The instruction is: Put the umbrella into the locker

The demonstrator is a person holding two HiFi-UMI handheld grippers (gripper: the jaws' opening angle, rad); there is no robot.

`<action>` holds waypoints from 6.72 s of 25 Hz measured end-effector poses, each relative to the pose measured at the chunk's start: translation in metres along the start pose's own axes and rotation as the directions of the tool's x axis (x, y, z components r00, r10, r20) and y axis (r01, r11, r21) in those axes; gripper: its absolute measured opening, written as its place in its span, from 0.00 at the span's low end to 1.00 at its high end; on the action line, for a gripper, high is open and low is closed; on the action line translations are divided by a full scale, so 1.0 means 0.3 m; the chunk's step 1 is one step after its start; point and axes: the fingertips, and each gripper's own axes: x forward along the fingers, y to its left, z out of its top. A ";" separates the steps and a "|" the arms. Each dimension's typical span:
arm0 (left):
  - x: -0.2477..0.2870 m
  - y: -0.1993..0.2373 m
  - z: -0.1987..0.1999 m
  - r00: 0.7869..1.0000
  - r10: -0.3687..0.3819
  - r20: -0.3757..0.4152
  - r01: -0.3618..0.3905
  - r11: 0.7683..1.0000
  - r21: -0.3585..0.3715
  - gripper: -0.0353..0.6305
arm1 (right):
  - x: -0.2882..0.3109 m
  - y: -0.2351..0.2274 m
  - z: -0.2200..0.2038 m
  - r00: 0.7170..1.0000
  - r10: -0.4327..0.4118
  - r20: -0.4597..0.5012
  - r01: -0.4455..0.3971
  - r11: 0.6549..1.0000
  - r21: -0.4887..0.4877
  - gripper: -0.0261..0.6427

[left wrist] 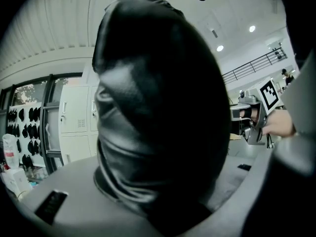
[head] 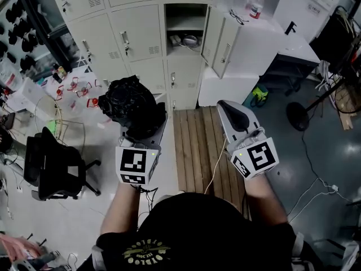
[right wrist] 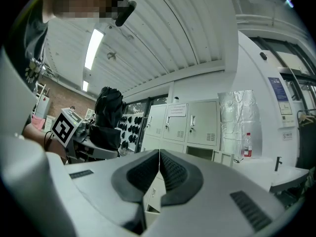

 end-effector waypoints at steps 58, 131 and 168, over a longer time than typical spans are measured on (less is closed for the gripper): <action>0.447 0.053 -0.026 0.999 -0.030 -0.029 0.029 0.999 -0.040 0.43 | 0.217 -0.367 -0.161 0.998 -0.041 -0.040 0.041 0.999 0.003 0.08; 1.161 0.249 0.017 0.997 0.046 -0.055 -0.047 0.999 -0.008 0.43 | 0.752 -0.892 -0.286 0.995 0.104 -0.010 -0.103 0.994 0.029 0.08; 1.527 0.482 -0.094 0.989 -0.068 -0.129 0.066 0.998 -0.014 0.43 | 1.189 -1.018 -0.347 0.996 0.082 -0.028 -0.080 0.995 0.064 0.08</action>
